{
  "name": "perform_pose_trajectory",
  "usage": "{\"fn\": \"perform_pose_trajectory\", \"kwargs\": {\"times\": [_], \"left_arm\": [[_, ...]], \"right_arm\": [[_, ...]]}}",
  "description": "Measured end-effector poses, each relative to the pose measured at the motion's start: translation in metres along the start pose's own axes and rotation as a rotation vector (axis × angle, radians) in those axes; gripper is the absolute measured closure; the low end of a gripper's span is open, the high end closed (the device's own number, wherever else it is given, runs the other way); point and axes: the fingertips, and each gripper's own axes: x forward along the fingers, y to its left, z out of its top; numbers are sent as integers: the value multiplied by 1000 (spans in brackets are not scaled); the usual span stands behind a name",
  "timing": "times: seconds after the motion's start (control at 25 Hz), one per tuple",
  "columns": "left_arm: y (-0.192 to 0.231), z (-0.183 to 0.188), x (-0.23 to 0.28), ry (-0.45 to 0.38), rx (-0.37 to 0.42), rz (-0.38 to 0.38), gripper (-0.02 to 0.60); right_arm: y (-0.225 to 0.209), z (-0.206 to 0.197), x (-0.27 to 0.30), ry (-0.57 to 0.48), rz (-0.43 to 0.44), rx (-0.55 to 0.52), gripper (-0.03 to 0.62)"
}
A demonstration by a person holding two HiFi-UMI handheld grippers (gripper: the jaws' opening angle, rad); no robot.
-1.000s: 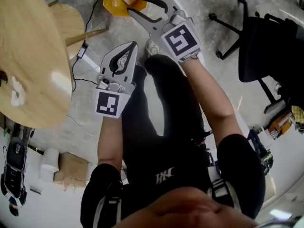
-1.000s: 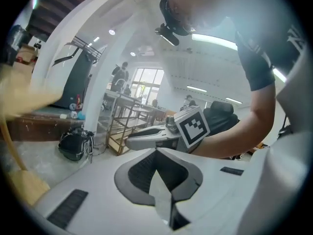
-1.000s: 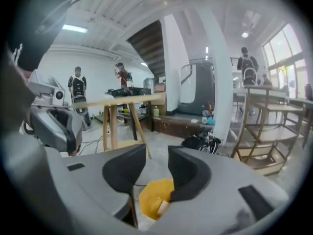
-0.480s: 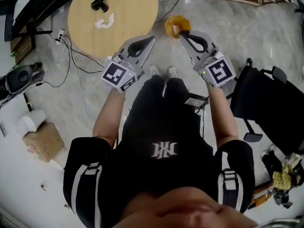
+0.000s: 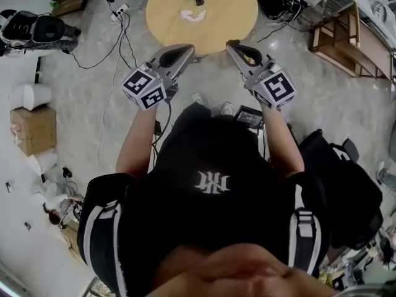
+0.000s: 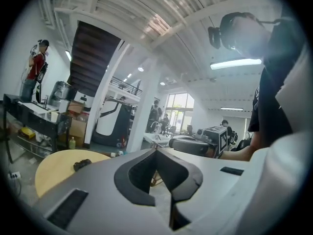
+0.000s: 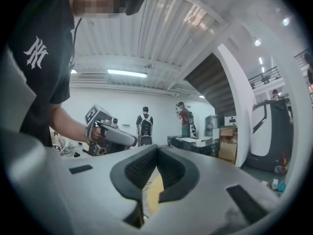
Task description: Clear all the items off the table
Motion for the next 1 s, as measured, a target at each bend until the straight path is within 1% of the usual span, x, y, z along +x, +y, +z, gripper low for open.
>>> {"fn": "perform_pose_trajectory", "kwargs": {"times": [0.08,0.16,0.28,0.4,0.48,0.52,0.64,0.72,0.88,1.0], "left_arm": [[6,0,-18,-7,-5,29,569],[17,-2,-31,-7,9,52,569],[40,-6,-45,-5,29,59,569],[62,-10,-58,-10,17,31,569],[81,-12,-68,-7,11,1,569],[92,-14,-73,-4,5,-15,569],[124,-24,-85,23,-15,-65,569],[140,-32,-93,49,-17,-92,569],[172,-23,-102,57,14,-122,569],[197,-19,-101,63,24,-123,569]], "right_arm": [[11,5,16,-2,29,3,589],[22,6,30,6,50,2,589],[32,2,50,36,55,-11,588],[32,-4,70,66,15,-5,588],[30,-8,88,86,-14,5,560],[30,-10,99,97,-24,3,559],[33,-25,132,149,-40,1,557],[36,-38,151,192,-53,27,486],[27,-42,186,221,-97,40,485],[15,-40,210,225,-112,30,485]]}}
